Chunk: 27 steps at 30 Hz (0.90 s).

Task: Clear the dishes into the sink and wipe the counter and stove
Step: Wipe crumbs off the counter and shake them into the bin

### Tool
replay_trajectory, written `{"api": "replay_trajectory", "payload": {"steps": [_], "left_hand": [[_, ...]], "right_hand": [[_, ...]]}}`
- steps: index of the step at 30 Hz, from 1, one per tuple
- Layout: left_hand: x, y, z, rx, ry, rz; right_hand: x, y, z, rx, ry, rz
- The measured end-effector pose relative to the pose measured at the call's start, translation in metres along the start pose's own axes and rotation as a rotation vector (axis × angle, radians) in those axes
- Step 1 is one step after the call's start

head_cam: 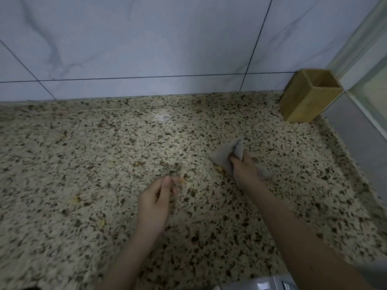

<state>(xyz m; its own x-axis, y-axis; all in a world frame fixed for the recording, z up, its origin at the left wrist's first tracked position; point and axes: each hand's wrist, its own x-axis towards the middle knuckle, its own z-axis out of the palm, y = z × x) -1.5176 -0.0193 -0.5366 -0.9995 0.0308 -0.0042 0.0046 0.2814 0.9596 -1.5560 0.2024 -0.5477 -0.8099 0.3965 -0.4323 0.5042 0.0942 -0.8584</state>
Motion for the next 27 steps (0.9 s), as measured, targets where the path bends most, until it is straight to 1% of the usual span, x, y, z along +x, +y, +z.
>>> {"api": "replay_trajectory", "payload": {"steps": [2,6,10,18,24,27], "left_hand": [[-0.001,-0.003,-0.014,-0.016,0.019,-0.004],[-0.007,-0.004,-0.046,-0.018,0.001,-0.042],[-0.011,-0.004,-0.078,-0.009,0.030,-0.021],[-0.006,-0.018,-0.126,-0.027,0.102,-0.055],[-0.007,-0.029,-0.149,-0.033,0.104,-0.063],[-0.007,-0.038,-0.152,-0.006,0.109,-0.084]], "right_hand": [[-0.010,0.003,0.012,-0.013,-0.015,-0.031],[-0.031,0.009,0.040,-0.042,-0.006,-0.054],[-0.045,0.008,0.071,-0.018,0.009,-0.053],[-0.060,0.004,0.118,-0.064,0.017,-0.079],[-0.074,0.003,0.156,-0.071,-0.072,-0.095],[-0.079,0.001,0.165,-0.123,-0.100,-0.098]]}}
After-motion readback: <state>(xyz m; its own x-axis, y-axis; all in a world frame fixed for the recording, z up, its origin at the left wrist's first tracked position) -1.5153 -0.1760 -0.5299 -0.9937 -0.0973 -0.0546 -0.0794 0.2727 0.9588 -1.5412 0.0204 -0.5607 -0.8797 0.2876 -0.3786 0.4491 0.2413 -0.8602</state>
